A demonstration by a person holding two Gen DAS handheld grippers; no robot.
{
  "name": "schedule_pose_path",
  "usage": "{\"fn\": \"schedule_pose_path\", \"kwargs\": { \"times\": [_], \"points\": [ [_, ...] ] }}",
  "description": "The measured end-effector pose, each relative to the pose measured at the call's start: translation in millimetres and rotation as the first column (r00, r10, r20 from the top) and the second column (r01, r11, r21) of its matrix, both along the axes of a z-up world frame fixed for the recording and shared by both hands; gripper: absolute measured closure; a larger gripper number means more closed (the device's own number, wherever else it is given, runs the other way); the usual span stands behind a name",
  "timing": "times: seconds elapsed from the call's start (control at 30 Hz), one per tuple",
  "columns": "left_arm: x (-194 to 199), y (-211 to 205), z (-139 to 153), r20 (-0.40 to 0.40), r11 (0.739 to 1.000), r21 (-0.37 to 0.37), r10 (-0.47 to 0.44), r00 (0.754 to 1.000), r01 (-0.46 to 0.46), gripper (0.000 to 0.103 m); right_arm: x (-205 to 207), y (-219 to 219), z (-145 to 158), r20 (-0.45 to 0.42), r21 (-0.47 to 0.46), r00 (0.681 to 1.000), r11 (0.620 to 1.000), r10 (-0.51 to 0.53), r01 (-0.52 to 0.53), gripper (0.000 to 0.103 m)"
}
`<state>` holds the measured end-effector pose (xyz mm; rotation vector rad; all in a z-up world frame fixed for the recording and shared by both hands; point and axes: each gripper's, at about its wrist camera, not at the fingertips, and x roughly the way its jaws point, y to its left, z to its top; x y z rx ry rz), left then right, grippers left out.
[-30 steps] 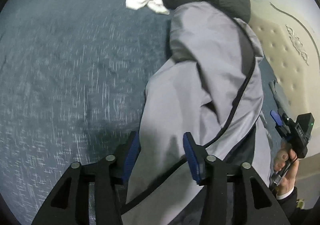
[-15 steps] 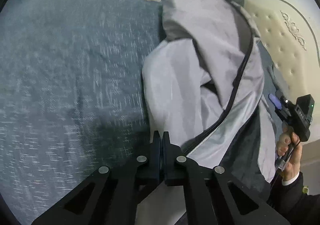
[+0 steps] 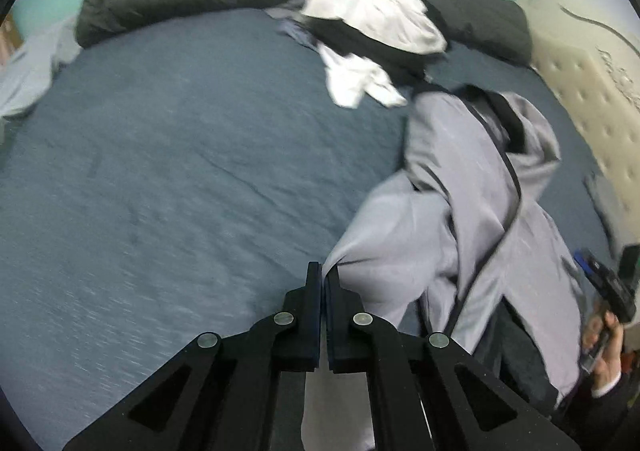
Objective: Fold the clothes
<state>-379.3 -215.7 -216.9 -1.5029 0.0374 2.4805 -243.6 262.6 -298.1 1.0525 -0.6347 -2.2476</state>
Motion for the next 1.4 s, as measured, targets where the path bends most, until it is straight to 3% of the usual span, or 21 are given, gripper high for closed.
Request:
{"fn": "schedule_pose_path", "kwargs": {
  "times": [0.27, 0.43, 0.6, 0.7, 0.77, 0.83, 0.87, 0.97, 1.1, 1.4],
  "points": [
    [-38, -42, 17, -0.042, 0.992, -0.066, 0.104, 0.994, -0.106, 0.102, -2, -3, -1, -0.005, 0.024, 1.000, 1.000, 0.006, -0.006, 0.058],
    [-62, -66, 21, -0.092, 0.975, -0.063, 0.209, 0.974, -0.215, 0.102, -1, -7, -2, -0.008, 0.042, 1.000, 0.999, 0.012, -0.012, 0.058],
    [-72, -74, -11, -0.022, 0.969, -0.092, 0.229, 0.973, -0.230, 0.101, 0, -10, 1, -0.023, 0.056, 1.000, 0.998, 0.018, -0.016, 0.058],
    [-70, -81, -24, 0.011, 0.966, -0.056, 0.253, 0.967, -0.252, 0.098, 0, -12, 3, -0.031, 0.062, 0.999, 0.998, 0.021, -0.019, 0.058],
    [-66, -89, -27, 0.022, 0.962, -0.019, 0.274, 0.962, -0.273, 0.091, 0, -13, 3, -0.032, 0.063, 0.999, 0.998, 0.023, -0.021, 0.058],
    [-59, -96, -29, 0.032, 0.957, 0.001, 0.291, 0.956, -0.292, 0.055, 0, -14, 4, -0.032, 0.061, 0.999, 0.998, 0.023, -0.021, 0.058],
    [-55, -98, -30, 0.036, 0.956, -0.001, 0.293, 0.955, -0.293, 0.050, 0, -14, 4, -0.032, 0.059, 0.999, 0.998, 0.022, -0.020, 0.058],
    [-38, -104, -33, 0.040, 0.957, -0.012, 0.291, 0.956, -0.291, 0.049, 2, -13, 7, -0.038, 0.053, 0.999, 0.998, 0.020, -0.018, 0.058],
    [-16, -105, -48, 0.066, 0.958, 0.051, 0.279, 0.958, -0.282, 0.049, 5, -15, 9, -0.043, 0.047, 0.999, 0.999, 0.018, -0.016, 0.058],
    [12, -98, -110, 0.163, 0.944, 0.119, 0.287, 0.944, -0.308, 0.049, 7, -15, 11, -0.051, 0.046, 0.999, 0.999, 0.017, -0.015, 0.058]
  ]
}}
